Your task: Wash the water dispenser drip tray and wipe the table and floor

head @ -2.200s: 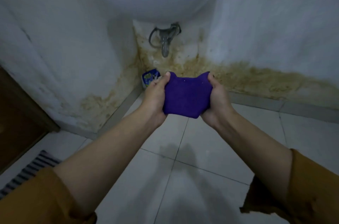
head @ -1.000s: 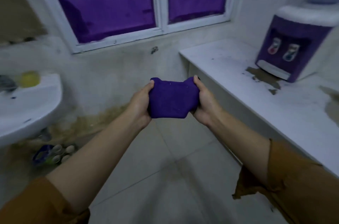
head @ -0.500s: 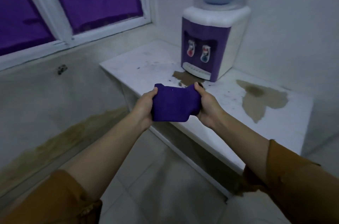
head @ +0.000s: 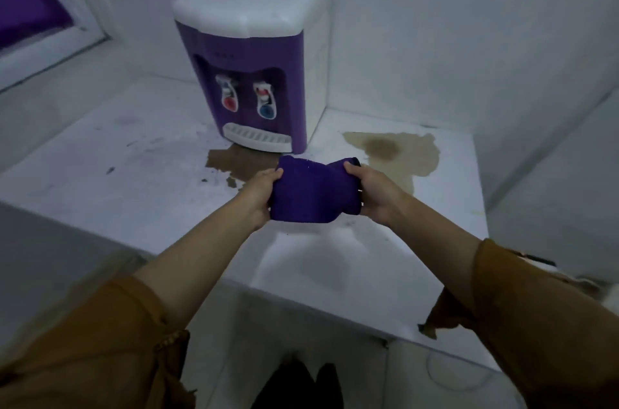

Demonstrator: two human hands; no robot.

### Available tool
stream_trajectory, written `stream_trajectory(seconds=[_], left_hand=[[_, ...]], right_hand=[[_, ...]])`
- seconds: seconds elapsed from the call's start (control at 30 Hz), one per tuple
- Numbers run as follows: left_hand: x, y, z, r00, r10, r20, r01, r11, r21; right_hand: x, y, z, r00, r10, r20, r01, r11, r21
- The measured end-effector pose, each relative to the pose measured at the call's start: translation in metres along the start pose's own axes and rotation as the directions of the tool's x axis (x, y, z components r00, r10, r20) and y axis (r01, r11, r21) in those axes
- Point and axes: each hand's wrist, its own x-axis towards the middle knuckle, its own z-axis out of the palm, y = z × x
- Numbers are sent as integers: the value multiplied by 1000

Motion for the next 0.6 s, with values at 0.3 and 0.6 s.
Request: stream_trajectory(seconds=[0.3, 0.6], left_hand=[[100, 12, -14, 980, -114, 164, 74, 970, 230], [135, -5, -31, 947, -190, 258, -59, 688, 724]], right_hand=[[70, 22, 17, 954, 88, -288, -47, 988, 145], [99, 53, 10, 882, 147, -447, -117, 989, 94]])
